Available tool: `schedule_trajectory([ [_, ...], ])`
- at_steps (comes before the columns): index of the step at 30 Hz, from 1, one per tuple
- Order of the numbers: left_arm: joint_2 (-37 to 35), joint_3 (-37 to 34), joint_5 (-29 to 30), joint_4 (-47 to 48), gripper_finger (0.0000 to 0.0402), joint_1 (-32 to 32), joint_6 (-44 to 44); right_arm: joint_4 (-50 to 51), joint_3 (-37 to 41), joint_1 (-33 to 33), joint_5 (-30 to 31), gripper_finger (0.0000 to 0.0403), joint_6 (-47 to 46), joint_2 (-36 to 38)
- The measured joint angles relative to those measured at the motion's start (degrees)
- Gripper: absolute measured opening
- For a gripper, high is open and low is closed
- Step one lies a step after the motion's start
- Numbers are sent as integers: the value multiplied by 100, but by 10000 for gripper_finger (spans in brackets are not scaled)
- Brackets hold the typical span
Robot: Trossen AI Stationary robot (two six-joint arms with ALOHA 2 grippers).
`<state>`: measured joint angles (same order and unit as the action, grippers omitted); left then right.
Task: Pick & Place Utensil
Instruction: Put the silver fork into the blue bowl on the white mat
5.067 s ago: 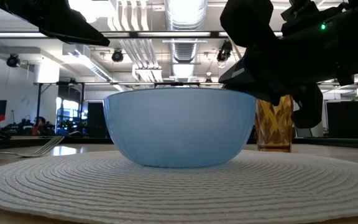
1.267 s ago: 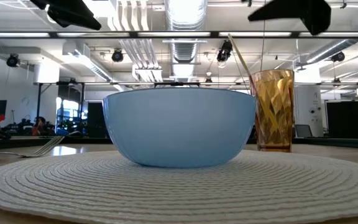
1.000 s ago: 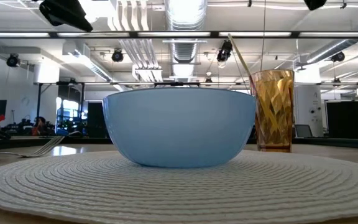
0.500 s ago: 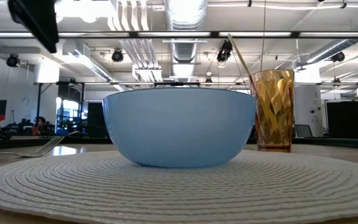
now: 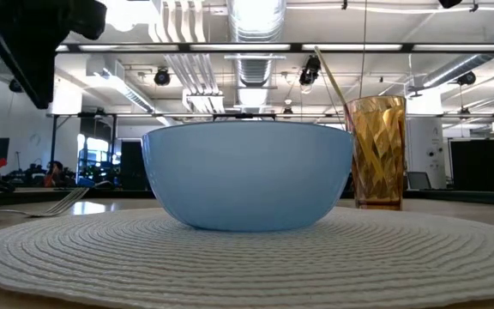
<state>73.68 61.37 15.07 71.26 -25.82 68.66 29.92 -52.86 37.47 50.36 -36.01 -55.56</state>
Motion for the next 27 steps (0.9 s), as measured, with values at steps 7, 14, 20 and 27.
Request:
schedule_trajectory([
  [7, -873, -656, -248, -533, 204, 414, -213, -1, 4, 2, -6, 166, 20, -15],
  [14, -1875, -1524, -509, -2010, 204, 1225, -1232, -1, 9, 2, -4, 166, 23, -21],
  [20, -2340, -2402, -1650, -2731, 204, 1911, -2266, 8, 13, 2, 8, 166, 24, -115],
  [27, -2586, -2998, -2519, -3112, 204, 2505, -2956, -6, 15, 1, 16, 166, 15, -248],
])
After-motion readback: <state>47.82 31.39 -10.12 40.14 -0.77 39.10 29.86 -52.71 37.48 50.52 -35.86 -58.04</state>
